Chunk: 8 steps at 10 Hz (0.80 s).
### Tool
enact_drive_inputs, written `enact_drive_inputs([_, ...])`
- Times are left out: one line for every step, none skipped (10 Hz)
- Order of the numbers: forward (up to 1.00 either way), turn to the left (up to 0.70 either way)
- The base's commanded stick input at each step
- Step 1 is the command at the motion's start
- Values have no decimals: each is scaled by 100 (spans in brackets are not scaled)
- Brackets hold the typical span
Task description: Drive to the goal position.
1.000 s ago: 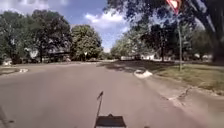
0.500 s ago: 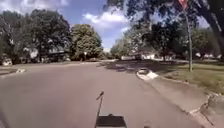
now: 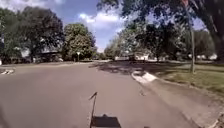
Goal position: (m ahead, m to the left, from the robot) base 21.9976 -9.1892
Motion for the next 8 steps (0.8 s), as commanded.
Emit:
enact_drive_inputs([100, -4])
enact_drive_inputs([100, 0])
enact_drive_inputs([100, 0])
enact_drive_inputs([100, 0])
enact_drive_inputs([100, 0])
enact_drive_inputs([100, 0])
enact_drive_inputs([100, 0])
enact_drive_inputs([100, 0])
